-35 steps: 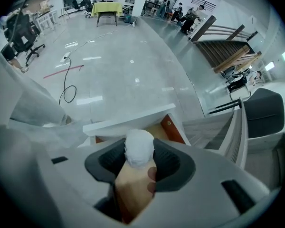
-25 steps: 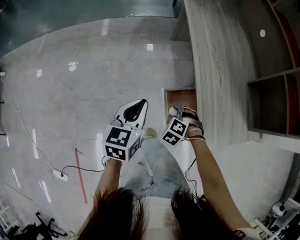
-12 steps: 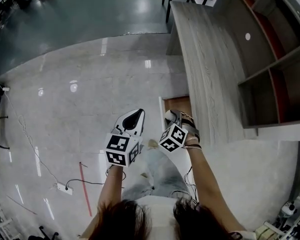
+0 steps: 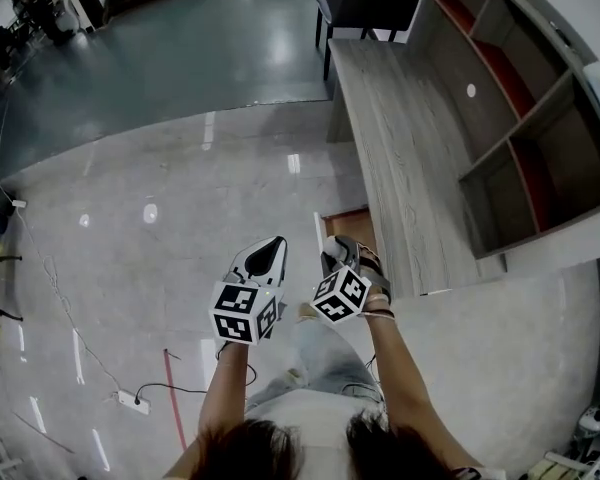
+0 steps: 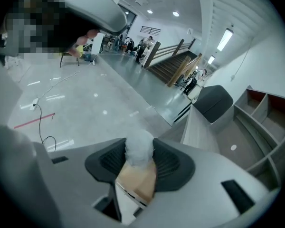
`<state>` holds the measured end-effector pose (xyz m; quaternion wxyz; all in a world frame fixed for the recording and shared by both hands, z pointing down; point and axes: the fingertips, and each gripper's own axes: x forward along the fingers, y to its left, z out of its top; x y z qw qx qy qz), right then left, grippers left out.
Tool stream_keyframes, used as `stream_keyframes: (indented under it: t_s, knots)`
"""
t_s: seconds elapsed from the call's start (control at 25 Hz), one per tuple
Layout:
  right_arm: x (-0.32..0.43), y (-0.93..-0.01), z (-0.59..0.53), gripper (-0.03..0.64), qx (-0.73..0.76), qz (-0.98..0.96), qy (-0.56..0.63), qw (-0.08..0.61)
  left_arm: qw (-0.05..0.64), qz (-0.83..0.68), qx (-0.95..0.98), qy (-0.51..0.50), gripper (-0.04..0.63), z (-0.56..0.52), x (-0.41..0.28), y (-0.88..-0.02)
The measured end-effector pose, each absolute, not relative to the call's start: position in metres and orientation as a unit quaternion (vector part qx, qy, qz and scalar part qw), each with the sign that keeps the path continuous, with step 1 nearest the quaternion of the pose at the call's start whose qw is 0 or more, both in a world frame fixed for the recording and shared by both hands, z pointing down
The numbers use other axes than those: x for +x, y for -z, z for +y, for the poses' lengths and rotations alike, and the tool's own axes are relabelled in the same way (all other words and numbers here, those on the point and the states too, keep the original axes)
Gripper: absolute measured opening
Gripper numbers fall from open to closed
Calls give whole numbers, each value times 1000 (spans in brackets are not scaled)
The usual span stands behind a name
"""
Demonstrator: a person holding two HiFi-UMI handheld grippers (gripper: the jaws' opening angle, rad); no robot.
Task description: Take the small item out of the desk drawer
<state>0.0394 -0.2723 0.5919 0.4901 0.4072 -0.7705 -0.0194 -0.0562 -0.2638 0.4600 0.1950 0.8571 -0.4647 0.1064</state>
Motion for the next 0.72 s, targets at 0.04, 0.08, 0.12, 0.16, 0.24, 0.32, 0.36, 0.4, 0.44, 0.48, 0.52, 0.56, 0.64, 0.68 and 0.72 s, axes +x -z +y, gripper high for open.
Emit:
stream_keyframes:
  t_s: [0.04,0.08,0.12,0.16,0.24,0.32,0.36,0.4,0.44,0.48,0.52,0.56,0.64,0.68,0.72]
  knots:
    - [39,-585,-269,179,414,-771,20,483,192,-463,859,-106,15,-260,-56,-457]
    - [38,-579,-265,179,421,-772,19,476,188,-461,861,-107,15,-256,-55,-453]
    - [37,-571,-260,179,429,-773,17,467,183,-458,863,-108,15,-251,-53,-450]
    - [36,-564,-256,179,436,-775,13,457,178,-454,866,-109,15,-246,-52,-447]
    - [35,-550,-246,179,450,-778,7,438,169,-448,871,-109,15,-235,-48,-440]
    - [34,-537,-236,179,463,-780,3,421,162,-442,876,-108,15,-223,-46,-434]
    - [33,-531,-231,179,469,-780,2,414,158,-440,877,-107,15,-217,-45,-431]
    - [33,-525,-225,179,474,-781,2,407,155,-439,879,-106,15,-211,-44,-428]
    - [33,-518,-220,179,480,-781,1,400,152,-438,880,-105,15,-205,-43,-425]
    - [33,-512,-215,179,485,-781,0,393,148,-437,881,-103,15,-200,-43,-421]
    - [33,-506,-209,179,491,-781,-1,386,145,-437,882,-101,15,-194,-43,-418]
    - [33,-500,-204,179,496,-781,-3,379,143,-437,883,-98,15,-189,-43,-414]
    - [33,-489,-192,179,504,-782,-6,366,138,-437,884,-94,15,-177,-45,-408]
    - [32,-484,-185,179,507,-783,-7,361,136,-437,884,-92,15,-171,-46,-405]
    - [32,-479,-178,179,510,-783,-7,356,134,-437,885,-91,15,-164,-47,-403]
